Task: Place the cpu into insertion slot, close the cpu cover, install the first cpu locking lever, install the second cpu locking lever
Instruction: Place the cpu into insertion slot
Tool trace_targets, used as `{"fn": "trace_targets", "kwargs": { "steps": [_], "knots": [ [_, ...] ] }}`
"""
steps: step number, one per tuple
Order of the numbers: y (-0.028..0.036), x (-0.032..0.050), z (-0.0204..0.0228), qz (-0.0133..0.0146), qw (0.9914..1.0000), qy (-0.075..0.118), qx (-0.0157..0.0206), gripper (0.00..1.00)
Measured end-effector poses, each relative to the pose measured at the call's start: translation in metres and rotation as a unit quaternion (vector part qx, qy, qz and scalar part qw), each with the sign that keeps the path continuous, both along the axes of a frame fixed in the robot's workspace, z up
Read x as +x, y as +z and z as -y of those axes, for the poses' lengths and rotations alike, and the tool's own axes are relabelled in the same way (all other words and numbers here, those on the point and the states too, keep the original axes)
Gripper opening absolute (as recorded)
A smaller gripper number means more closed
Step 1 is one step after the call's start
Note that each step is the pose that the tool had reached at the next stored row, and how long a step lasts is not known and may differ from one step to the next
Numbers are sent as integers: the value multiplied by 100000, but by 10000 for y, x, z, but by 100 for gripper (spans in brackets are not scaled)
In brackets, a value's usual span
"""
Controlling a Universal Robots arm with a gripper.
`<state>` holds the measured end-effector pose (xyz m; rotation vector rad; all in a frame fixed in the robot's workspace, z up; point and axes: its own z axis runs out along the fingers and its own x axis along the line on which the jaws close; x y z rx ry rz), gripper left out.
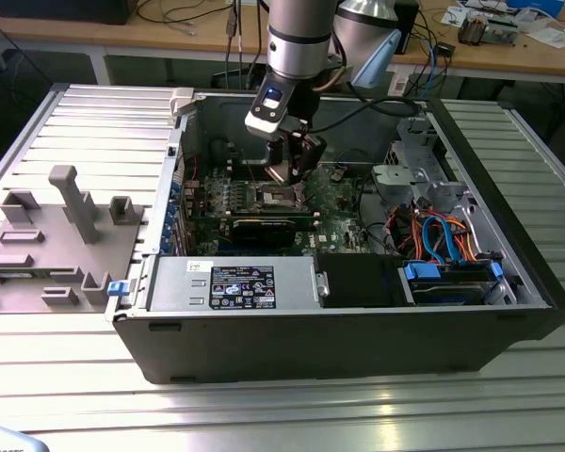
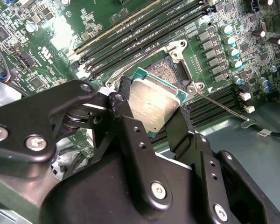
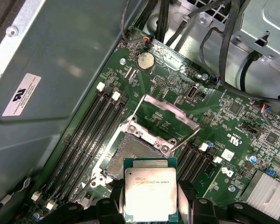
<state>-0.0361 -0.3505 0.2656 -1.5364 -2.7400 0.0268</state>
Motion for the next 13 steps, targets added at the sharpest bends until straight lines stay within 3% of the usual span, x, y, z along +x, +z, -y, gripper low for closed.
{"fn": "trace_targets", "kwargs": {
  "steps": [13],
  "knots": [
    [-13, 0, 0, 3, 99998, -684, 0, 55]
  ]
}}
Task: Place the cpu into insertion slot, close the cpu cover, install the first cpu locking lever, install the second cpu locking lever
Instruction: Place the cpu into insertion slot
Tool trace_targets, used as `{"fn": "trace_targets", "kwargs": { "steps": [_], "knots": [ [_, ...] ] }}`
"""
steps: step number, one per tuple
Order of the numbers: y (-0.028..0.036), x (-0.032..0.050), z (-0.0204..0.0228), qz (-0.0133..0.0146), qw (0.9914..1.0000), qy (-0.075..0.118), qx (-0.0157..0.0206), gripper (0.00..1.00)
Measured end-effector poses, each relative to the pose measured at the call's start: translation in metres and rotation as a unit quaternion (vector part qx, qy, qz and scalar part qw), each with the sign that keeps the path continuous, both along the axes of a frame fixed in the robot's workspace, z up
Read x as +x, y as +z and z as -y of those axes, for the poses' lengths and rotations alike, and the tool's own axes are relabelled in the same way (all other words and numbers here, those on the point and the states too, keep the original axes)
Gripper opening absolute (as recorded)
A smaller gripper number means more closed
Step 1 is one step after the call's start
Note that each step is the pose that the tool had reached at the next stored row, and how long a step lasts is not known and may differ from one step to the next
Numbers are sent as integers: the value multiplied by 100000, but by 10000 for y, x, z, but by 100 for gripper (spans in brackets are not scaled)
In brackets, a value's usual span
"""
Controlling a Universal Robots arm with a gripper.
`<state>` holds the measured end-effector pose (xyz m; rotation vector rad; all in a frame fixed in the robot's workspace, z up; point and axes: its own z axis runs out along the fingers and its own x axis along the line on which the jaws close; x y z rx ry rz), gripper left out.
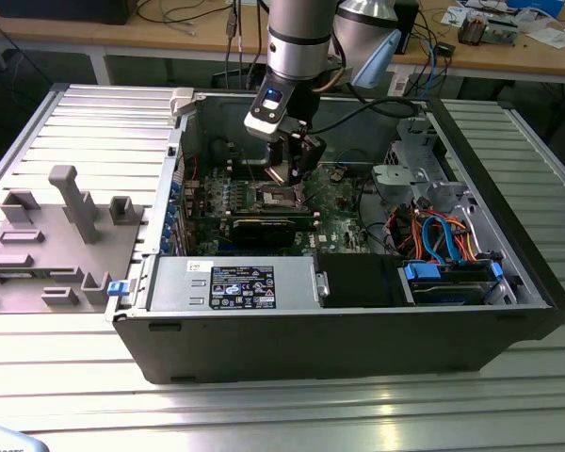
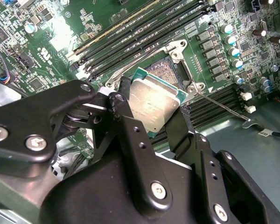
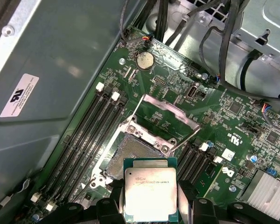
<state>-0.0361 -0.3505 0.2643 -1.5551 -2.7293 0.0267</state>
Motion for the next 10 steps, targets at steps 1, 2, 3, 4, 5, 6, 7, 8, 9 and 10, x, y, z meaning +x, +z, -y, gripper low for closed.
{"fn": "trace_targets", "kwargs": {
  "steps": [1, 2, 3, 4, 5, 6, 7, 8, 9, 10],
  "knots": [
    [0, 0, 0, 0, 100000, -162, 2, 55],
    [0, 0, 0, -2, 100000, -307, 0, 55],
    [0, 0, 0, 0, 99999, -484, 3, 55],
    [0, 0, 0, -1, 99998, -562, 2, 55],
    [0, 0, 0, -1, 99998, -642, 4, 55],
    [0, 0, 0, -2, 99997, -760, 2, 55],
    [0, 0, 0, -3, 99996, -853, 1, 55],
    [0, 0, 0, -3, 99995, -984, 3, 55],
    [0, 0, 0, -2, 99994, -1070, 2, 55],
    [0, 0, 0, -1, 99992, -1265, 0, 55]
  ]
}}
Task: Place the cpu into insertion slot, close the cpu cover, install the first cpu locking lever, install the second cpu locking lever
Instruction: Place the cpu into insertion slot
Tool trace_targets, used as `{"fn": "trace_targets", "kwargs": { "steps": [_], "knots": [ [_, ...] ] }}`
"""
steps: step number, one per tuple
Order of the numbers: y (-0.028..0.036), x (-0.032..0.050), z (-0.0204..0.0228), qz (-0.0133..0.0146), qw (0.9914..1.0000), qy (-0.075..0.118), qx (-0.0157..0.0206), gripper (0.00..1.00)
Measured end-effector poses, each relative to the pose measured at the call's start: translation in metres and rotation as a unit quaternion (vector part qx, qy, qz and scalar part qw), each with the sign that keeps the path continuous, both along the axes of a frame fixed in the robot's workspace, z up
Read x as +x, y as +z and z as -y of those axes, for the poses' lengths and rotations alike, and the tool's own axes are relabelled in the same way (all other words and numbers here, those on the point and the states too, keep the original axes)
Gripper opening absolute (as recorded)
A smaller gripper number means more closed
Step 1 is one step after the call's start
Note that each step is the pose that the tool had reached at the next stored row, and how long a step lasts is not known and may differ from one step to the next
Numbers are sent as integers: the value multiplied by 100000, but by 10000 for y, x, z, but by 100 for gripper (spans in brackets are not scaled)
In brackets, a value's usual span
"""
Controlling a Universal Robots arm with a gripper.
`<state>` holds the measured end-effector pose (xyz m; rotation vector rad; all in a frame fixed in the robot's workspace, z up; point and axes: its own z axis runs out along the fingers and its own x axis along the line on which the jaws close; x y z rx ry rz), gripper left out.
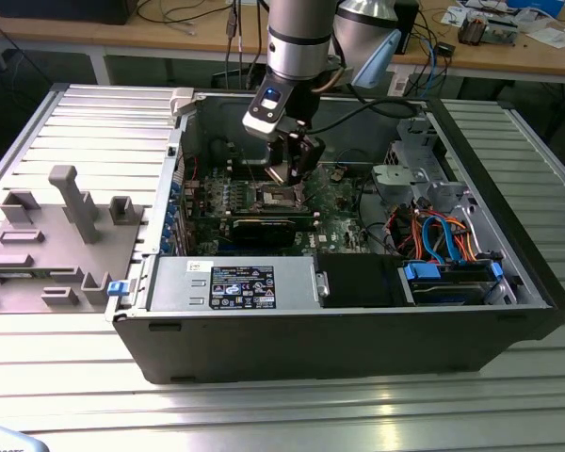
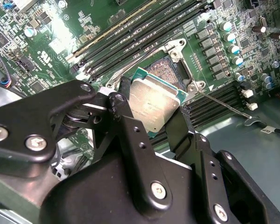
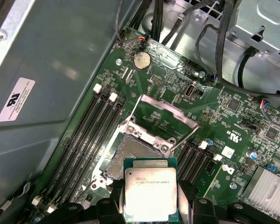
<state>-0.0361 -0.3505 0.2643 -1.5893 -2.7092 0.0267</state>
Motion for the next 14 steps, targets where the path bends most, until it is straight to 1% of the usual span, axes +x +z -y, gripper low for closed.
{"fn": "trace_targets", "kwargs": {
  "steps": [14],
  "knots": [
    [-1, 0, 0, 0, 99993, -1167, 2, 55]
  ]
}}
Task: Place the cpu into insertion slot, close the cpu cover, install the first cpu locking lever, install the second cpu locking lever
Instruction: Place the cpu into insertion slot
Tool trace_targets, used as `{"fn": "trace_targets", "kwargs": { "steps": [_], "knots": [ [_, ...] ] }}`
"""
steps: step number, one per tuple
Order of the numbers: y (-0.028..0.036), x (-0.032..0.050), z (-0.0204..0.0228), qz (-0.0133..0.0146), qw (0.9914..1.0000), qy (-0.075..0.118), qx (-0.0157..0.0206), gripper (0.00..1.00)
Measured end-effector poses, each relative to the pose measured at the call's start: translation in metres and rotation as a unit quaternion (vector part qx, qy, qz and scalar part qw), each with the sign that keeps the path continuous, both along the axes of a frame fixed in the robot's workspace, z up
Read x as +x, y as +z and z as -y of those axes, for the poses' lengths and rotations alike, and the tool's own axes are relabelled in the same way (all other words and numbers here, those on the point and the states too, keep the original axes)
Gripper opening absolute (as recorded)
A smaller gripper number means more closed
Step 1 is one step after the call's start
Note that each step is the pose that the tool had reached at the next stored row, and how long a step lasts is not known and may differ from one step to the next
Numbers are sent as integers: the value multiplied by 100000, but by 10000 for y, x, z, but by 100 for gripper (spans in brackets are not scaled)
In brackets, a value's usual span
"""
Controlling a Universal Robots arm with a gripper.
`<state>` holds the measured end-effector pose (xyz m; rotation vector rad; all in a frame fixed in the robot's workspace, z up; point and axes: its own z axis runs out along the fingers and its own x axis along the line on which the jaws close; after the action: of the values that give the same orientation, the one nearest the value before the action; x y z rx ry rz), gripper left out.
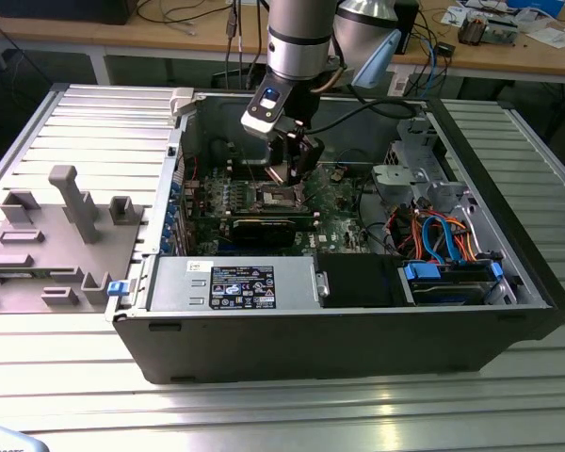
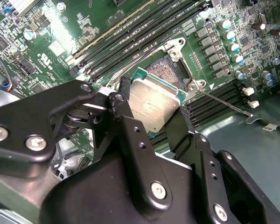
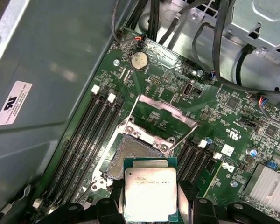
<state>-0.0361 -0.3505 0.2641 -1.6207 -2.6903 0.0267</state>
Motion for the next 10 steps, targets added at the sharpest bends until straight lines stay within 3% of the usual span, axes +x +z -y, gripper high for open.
{"fn": "trace_targets", "kwargs": {
  "steps": [10],
  "knots": [
    [-1, 0, 0, 1, 99998, -670, 1, 55]
  ]
}}
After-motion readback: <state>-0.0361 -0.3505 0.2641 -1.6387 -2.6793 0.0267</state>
